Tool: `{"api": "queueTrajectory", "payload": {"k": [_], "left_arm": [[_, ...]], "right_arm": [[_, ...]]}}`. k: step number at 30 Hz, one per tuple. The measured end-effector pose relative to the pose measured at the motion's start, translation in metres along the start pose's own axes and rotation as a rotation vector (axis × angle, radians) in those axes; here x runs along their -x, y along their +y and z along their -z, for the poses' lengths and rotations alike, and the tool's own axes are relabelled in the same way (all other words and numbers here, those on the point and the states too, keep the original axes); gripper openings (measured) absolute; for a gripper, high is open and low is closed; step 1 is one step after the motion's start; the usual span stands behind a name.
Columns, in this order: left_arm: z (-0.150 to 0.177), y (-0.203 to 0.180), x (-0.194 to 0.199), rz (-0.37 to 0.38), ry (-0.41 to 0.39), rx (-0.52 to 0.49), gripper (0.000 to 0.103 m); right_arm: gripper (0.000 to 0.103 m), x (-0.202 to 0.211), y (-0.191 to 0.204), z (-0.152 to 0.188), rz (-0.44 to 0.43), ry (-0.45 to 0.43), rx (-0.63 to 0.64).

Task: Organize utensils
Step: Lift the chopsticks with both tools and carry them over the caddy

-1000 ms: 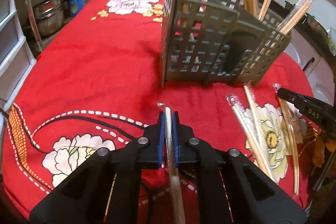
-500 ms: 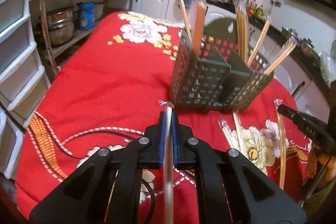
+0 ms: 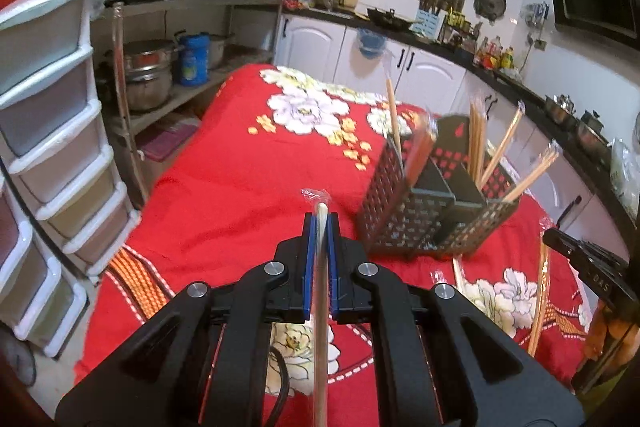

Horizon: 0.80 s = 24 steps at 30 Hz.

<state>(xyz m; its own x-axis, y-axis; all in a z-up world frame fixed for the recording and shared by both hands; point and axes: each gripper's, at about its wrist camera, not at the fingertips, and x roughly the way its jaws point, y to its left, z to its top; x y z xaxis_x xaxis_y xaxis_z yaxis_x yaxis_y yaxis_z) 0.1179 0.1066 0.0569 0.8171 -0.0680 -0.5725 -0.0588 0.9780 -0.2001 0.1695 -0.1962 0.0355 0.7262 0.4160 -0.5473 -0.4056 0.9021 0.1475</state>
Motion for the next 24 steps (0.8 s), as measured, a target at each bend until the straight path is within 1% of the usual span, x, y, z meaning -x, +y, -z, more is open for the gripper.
{"api": "queueTrajectory", "payload": {"k": [11,24], "left_arm": [[-0.031,0.005,0.018,-0.002,-0.073,0.009,0.001],[-0.060,-0.007,0.027,0.025,-0.130,-0.006,0.001]], "right_arm": [[0.004,0.019,0.021,-0.030,-0.034,-0.072,0.046],[0.003,0.038,0.033,-0.063,-0.057,-0.145,0.068]]}}
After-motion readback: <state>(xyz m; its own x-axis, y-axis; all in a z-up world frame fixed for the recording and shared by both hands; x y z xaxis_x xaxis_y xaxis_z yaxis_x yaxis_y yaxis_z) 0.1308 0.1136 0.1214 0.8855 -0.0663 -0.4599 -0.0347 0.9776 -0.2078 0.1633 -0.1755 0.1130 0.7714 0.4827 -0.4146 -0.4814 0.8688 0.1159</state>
